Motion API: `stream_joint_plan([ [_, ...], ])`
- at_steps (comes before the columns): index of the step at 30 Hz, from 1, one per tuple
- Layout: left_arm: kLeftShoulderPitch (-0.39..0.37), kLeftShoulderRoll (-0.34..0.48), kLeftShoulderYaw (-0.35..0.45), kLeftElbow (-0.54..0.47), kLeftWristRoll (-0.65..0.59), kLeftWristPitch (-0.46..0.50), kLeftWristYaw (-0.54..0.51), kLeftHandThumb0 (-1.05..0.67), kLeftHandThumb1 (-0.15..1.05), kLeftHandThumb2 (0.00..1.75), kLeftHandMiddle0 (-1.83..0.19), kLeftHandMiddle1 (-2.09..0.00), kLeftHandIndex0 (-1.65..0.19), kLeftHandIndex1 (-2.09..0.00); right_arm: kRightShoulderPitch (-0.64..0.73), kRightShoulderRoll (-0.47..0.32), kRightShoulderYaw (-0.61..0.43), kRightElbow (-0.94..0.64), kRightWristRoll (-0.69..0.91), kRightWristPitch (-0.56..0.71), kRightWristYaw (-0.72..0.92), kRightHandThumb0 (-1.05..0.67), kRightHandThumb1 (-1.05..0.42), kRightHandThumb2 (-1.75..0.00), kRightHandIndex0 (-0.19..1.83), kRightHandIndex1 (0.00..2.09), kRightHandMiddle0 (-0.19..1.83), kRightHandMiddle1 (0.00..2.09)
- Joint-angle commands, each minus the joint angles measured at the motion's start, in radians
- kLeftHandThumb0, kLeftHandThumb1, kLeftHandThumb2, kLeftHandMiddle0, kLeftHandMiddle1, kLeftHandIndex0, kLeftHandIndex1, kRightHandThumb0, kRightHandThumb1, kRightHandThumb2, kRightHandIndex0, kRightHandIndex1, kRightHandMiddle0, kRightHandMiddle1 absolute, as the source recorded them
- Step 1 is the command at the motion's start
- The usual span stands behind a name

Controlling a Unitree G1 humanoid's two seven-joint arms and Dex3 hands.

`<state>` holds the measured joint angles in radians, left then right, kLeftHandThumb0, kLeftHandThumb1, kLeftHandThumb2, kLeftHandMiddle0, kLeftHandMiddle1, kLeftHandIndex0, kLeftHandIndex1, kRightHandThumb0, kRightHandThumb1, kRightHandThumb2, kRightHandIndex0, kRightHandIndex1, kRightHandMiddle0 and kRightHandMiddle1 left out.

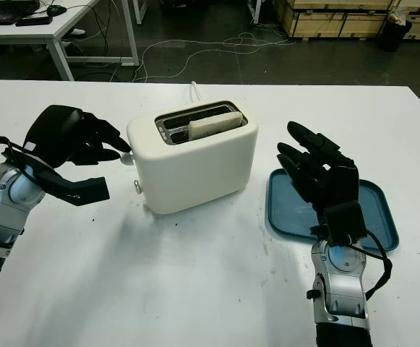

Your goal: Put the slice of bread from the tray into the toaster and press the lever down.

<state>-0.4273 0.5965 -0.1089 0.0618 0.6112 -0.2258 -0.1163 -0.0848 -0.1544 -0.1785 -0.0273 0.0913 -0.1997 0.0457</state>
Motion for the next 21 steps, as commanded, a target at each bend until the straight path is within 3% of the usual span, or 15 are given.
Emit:
stream_joint_plan([
  [1, 0.001, 0.007, -0.008, -0.013, -0.011, -0.018, -0.012, -0.17, 0.69, 0.0, -1.23, -0.64, -1.37, -0.03, -0.013, 0.006, -0.003, -0.008, 0.002, -0.008, -0.005, -0.47, -0.91, 0.0, 0.91, 0.0, 0.82, 0.0],
  [21, 0.005, -0.008, -0.026, 0.018, -0.014, -0.033, -0.027, -0.14, 0.7, 0.0, -1.27, -0.64, -1.38, -0.01, -0.009, 0.006, -0.002, -0.001, -0.008, -0.011, -0.008, -0.47, -0.91, 0.0, 0.9, 0.0, 0.81, 0.0],
])
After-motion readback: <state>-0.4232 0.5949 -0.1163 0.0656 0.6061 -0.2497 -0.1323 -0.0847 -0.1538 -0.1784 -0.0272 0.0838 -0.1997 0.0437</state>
